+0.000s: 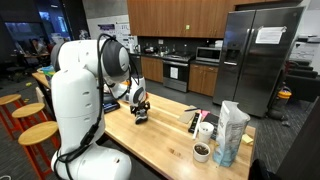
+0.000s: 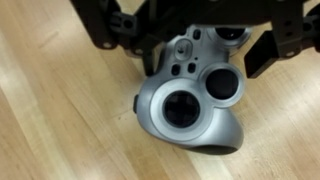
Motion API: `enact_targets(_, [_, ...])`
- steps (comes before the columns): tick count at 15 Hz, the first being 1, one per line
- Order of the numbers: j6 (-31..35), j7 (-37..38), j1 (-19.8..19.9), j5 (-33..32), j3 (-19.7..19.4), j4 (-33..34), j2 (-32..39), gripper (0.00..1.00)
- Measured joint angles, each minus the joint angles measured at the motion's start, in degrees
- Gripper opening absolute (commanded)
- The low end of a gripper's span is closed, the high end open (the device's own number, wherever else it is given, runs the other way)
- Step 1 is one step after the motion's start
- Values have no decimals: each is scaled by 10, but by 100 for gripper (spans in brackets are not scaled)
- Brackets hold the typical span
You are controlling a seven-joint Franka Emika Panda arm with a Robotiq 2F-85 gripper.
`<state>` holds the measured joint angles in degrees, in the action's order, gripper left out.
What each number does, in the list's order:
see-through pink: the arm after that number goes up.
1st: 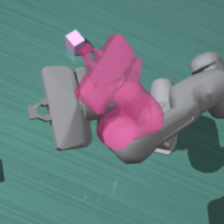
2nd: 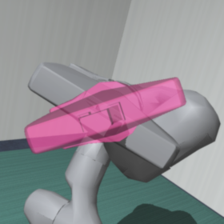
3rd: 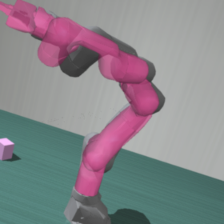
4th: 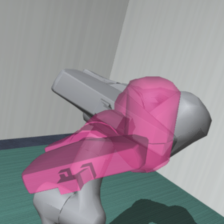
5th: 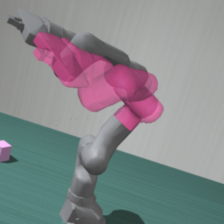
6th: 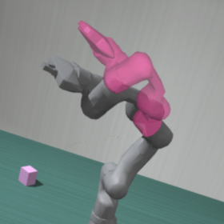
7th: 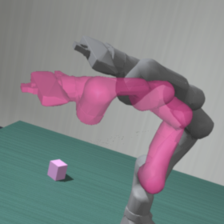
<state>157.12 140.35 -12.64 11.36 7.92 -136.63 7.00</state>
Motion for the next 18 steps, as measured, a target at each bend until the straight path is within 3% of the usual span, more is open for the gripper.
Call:
enact_targets(2, [-6,31,0,-1,-1,3,3,45])
enact_targets(5, [-35,96,0,1,-2,16,5,45])
enact_targets(8, [-76,86,-21,81,-39,35,9,45])
enact_targets(13, [-121,86,-101,212,-153,60,22,45])
enact_targets(18, [-146,87,-228,329,-293,72,46,45])
